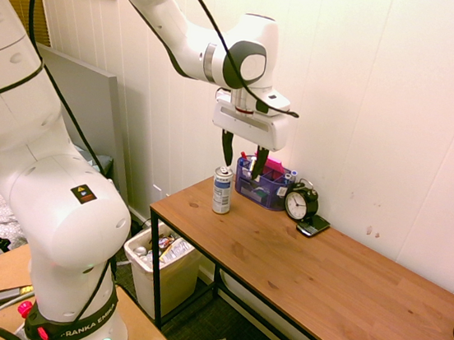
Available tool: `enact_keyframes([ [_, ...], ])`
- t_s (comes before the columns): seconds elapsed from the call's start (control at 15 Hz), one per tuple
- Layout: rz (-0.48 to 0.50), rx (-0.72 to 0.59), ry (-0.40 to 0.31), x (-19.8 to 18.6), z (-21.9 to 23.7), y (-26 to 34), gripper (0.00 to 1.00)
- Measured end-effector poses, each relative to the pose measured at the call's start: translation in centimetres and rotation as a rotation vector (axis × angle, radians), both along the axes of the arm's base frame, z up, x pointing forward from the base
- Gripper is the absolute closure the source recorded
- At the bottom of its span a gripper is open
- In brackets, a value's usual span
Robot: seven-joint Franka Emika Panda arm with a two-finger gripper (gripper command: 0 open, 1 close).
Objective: Throw the can in the trash bin
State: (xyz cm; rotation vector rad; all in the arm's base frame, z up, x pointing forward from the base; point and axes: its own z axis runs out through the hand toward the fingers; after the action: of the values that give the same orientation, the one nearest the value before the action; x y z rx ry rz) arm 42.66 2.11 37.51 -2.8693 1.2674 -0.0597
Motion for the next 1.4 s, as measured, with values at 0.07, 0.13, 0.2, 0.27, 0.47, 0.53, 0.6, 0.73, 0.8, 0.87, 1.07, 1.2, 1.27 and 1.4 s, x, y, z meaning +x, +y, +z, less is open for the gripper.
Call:
enact_keyframes([
  [0.07, -0.002, 0.0, -0.001, 0.0, -0.1, -0.1, 0.0],
  [0.13, -0.004, 0.003, -0.009, 0.1, -0.2, -0.2, 0.0],
  [0.2, 0.0, 0.006, -0.016, 0.2, -0.5, 0.0, 0.0],
  [0.27, 0.01, 0.011, -0.018, 0.3, -1.1, 0.6, 0.0],
  [0.47, 0.085, 0.026, -0.01, 0.8, -3.5, 5.2, 0.0],
  [0.53, 0.109, 0.028, -0.006, 1.1, -4.1, 6.9, 0.0],
  [0.6, 0.123, 0.032, -0.003, 1.7, -4.5, 8.5, 0.0],
  [0.73, 0.133, 0.04, 0.003, 3.5, -5.0, 10.5, 0.0],
  [0.8, 0.131, 0.044, 0.012, 4.5, -5.5, 11.3, 0.0],
  [0.87, 0.132, 0.05, 0.02, 5.6, -6.1, 11.8, 0.0],
  [1.07, 0.117, 0.05, 0.045, 8.8, -7.5, 13.1, 0.0],
  [1.2, 0.101, 0.04, 0.068, 9.8, -8.0, 13.8, 0.0],
  [1.27, 0.094, 0.035, 0.08, 10.1, -8.0, 14.0, 0.0],
  [1.4, 0.079, 0.02, 0.096, 10.1, -7.8, 14.2, 0.0],
])
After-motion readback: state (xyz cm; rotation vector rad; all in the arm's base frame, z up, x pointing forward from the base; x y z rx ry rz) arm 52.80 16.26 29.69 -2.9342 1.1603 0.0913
